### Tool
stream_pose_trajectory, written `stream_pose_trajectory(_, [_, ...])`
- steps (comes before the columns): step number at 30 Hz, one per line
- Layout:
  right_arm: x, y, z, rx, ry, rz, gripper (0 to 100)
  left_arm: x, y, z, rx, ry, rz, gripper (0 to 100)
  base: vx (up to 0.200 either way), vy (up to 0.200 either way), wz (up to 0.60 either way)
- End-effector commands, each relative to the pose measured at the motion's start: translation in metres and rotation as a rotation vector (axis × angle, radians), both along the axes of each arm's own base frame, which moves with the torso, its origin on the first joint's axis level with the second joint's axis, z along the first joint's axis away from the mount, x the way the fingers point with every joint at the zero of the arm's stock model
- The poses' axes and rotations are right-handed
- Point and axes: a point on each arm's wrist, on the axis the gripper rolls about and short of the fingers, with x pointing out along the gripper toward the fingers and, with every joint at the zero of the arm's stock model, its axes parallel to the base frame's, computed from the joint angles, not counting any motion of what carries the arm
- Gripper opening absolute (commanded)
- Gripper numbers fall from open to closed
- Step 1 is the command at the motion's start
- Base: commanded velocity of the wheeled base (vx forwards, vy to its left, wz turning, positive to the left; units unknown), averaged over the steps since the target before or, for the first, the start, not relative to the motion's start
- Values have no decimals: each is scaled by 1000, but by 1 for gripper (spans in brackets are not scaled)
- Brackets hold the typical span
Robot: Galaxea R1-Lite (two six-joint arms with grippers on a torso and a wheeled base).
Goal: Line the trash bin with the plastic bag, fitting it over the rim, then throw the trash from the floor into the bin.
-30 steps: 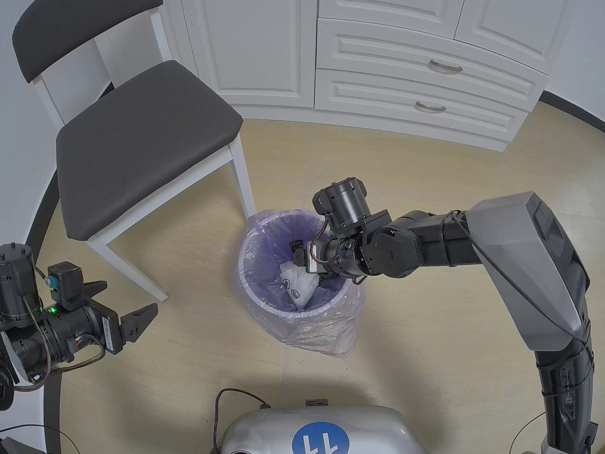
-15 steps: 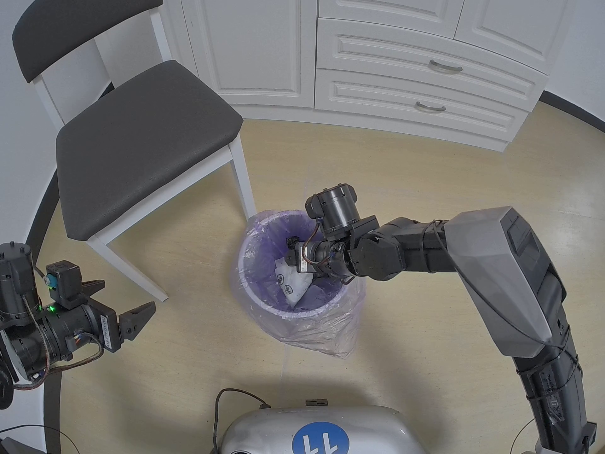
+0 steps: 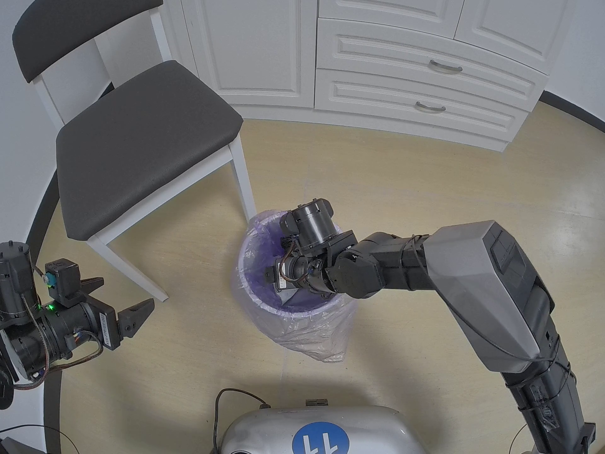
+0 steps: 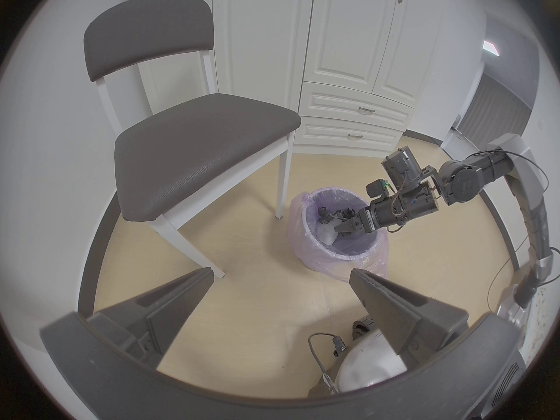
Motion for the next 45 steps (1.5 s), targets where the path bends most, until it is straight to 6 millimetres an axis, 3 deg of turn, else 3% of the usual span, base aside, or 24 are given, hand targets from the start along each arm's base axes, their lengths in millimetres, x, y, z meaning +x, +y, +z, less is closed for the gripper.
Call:
stream_pose_trajectory(1, [-10,11,5,9,-8,28,100,1,0,-2,3,8,-1,100,0,0,0])
stream_pose_trajectory(7, [-23,29,-12,-11,10,72,100,0,0,-2,2,4,-2,100,0,0,0])
stream_pose_trajectory(14, [-28,39,-8,30,-29,92,100,0,0,-2,1,2,-2,100,0,0,0])
stream_pose_trajectory(18, [-31,39,6,67,-45,85,100,0,0,-2,2,2,-1,100,0,0,0])
stream_pose_trajectory(22, [-40,38,38,111,-81,81,100,0,0,-1,1,0,-1,100,0,0,0])
stream_pose_trajectory(24, [-40,38,38,111,-81,81,100,0,0,-1,1,0,-1,100,0,0,0])
stream_pose_trajectory(25, [-49,27,65,130,-104,79,100,0,0,-1,1,0,-1,100,0,0,0])
stream_pose_trajectory(30, [-69,-2,86,98,-93,46,100,-1,-1,-2,3,3,-6,100,0,0,0])
stream_pose_trajectory(31, [-69,-2,86,98,-93,46,100,-1,-1,-2,3,3,-6,100,0,0,0])
stream_pose_trajectory(38, [-89,-57,95,54,-111,-49,100,-3,-2,-6,7,16,-17,100,0,0,0])
stream_pose_trajectory(41, [-94,-69,95,56,-128,-58,100,-3,-3,-6,6,15,-23,100,0,0,0])
stream_pose_trajectory(42, [-100,-86,92,15,-169,-75,100,-6,-4,-3,-3,-22,-34,100,0,0,0])
stream_pose_trajectory(45, [-106,-110,83,-86,-237,-108,100,-11,-3,3,-19,-107,-38,100,0,0,0])
